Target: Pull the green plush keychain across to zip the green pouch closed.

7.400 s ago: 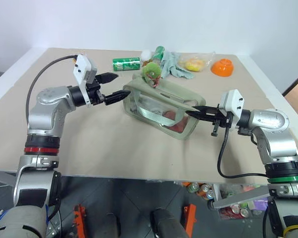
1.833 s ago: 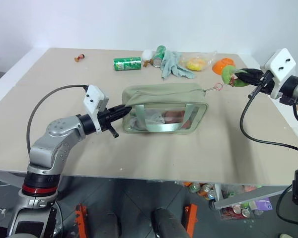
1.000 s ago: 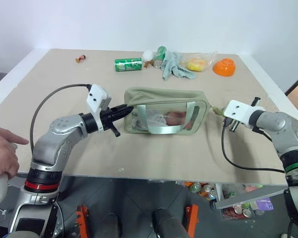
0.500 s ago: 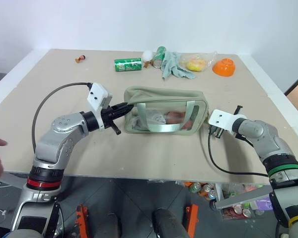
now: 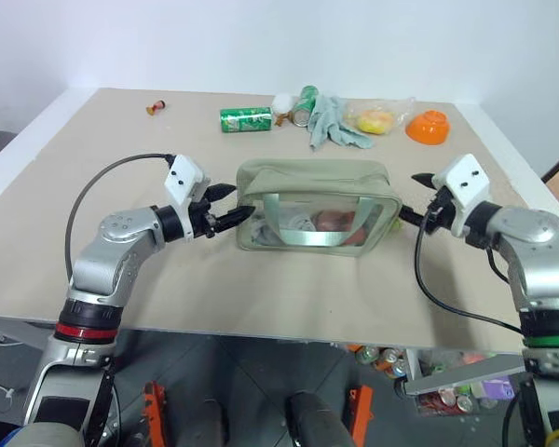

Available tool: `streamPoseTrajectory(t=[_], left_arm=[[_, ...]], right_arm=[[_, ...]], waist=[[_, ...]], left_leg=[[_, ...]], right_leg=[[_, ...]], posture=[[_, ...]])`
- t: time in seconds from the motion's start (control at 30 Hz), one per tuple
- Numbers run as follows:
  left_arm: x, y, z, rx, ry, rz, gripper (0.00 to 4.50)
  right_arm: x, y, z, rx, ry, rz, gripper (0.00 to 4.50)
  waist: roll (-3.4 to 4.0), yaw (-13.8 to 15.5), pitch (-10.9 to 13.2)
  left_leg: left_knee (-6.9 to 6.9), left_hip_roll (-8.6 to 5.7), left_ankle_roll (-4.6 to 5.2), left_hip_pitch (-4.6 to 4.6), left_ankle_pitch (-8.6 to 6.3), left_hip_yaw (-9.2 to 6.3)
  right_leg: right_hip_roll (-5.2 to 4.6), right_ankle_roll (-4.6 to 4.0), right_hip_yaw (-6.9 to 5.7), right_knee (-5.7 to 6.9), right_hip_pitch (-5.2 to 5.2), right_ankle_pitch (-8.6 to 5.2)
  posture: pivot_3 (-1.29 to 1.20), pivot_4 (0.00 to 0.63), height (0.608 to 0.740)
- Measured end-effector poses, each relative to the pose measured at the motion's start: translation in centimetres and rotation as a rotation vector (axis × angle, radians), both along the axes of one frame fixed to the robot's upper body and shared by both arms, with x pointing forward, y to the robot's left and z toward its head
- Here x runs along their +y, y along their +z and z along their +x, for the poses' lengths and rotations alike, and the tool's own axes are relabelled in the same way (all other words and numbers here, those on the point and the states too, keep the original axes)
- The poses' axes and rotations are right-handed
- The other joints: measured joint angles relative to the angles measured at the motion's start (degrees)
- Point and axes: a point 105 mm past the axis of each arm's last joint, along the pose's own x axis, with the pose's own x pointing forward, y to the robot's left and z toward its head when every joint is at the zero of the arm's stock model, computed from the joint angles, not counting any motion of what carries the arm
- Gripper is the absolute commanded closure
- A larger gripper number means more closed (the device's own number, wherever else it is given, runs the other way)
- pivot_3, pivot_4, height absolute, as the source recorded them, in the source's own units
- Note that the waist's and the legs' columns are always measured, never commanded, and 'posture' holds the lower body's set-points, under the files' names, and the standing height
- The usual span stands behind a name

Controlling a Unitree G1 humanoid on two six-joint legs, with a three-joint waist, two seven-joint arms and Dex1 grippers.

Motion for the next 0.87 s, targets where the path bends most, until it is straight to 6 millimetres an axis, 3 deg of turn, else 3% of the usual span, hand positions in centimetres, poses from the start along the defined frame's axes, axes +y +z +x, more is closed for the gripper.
streamPoseTrajectory(t=[0.13, 0.4, 0.57, 0.7, 0.77, 0.87], left_arm=[[1.1, 0.8, 0.3, -0.029, 0.029, -0.012, 0.03], [2.9, 1.6, 0.7, -0.059, 0.094, -0.033, 0.03], [4.9, 1.5, 0.2, -0.084, 0.184, -0.075, 0.03], [7.2, 1.3, -0.7, -0.102, 0.291, -0.126, 0.03], [7.7, 0.0, -1.9, -0.094, 0.331, -0.102, 0.03], [7.1, -4.6, -3.5, 0.006, 0.349, 0.008, 0.03]], right_arm=[[-0.4, -0.8, -2.4, 0.07, 0.02, 0.076, 0.0], [-1.5, 0.3, -4.5, 0.097, 0.031, 0.145, 0.0], [-0.7, -0.7, -7.1, 0.189, 0.101, 0.199, 0.0], [0.2, -0.5, -7.8, 0.154, 0.111, 0.195, 0.0], [1.6, -0.5, -8.0, 0.118, 0.131, 0.22, 0.0], [3.6, -0.9, -8.1, 0.076, 0.156, 0.248, 0.0]], waist=[[0.0, -0.26, 0.0], [0.0, -0.24, 0.0], [0.0, -0.21, 0.0], [-0.02, -0.25, 0.0], [-0.01, -0.22, 0.0], [-0.03, -0.23, -0.01]], left_leg=[[0.0, 0.01, 0.01, 0.04, 0.0, 0.07], [0.09, 0.03, 0.06, 0.06, 0.04, 0.07], [0.0, 0.06, 0.03, 0.03, 0.0, 0.06], [0.0, 0.1, 0.03, 0.04, -0.01, 0.04], [0.01, 0.09, 0.03, 0.06, 0.0, 0.05], [0.04, 0.07, 0.02, 0.08, 0.0, 0.08]], right_leg=[[0.0, -0.01, 0.04, 0.0, -0.01, 0.0], [0.04, -0.06, 0.03, 0.01, 0.03, 0.06], [0.04, -0.01, 0.03, 0.01, -0.02, -0.01], [0.06, -0.02, 0.0, 0.01, -0.03, 0.0], [0.04, -0.02, 0.02, 0.01, 0.0, 0.0], [0.02, -0.05, 0.05, -0.01, 0.03, -0.01]], posture=[[0.0, 0.15, 0.74], [0.0, 0.15, 0.74], [0.0, 0.15, 0.74], [0.0, 0.15, 0.74], [0.0, 0.15, 0.74], [0.0, 0.15, 0.74]])
